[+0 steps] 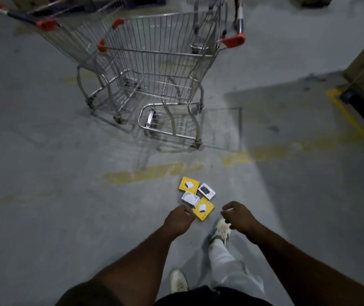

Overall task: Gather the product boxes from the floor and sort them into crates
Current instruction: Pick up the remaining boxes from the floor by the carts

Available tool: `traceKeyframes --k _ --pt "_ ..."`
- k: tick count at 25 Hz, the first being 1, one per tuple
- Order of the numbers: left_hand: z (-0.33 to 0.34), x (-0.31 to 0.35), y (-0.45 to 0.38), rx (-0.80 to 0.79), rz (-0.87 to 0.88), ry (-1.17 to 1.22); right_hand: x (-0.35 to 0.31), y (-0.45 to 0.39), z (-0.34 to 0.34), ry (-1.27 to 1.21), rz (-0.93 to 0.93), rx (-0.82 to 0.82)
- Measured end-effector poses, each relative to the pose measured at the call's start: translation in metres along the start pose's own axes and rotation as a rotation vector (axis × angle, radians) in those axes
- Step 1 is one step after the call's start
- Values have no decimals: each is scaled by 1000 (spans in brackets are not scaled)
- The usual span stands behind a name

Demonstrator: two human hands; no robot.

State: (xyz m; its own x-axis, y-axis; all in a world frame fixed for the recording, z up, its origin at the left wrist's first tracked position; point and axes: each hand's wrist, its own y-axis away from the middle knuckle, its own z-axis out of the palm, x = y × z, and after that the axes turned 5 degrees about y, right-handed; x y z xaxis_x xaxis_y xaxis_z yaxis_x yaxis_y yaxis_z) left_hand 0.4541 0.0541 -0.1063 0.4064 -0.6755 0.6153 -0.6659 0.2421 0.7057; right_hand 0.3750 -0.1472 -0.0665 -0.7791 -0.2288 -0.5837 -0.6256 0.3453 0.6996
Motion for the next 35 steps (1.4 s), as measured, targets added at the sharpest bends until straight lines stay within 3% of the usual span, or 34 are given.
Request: traceKeyframes --k 4,10,14,19,21,24,28,35 --pt "18 12 -65 4 -77 -39 -2 -100 -4 -82 35 -36" --pt "82 -11 -192 -22 -240 56 59 -260 24 -96 182 -50" --pt "140 -58 -305 -57 -284 35 122 -375 66 -61 248 -11" --pt "193 -146 -442 -135 -358 -177 220 -500 143 59 285 16" --pt "202 -185 -486 -129 -480 -154 251 -539 174 96 301 29" --pt "209 -233 -525 -78 -625 -79 283 -578 215 185 295 102" --pt "226 -262 -542 -26 -650 274 300 -594 243 212 315 131" --pt "237 -239 -516 -24 -659 624 302 -572 210 -18 553 361"
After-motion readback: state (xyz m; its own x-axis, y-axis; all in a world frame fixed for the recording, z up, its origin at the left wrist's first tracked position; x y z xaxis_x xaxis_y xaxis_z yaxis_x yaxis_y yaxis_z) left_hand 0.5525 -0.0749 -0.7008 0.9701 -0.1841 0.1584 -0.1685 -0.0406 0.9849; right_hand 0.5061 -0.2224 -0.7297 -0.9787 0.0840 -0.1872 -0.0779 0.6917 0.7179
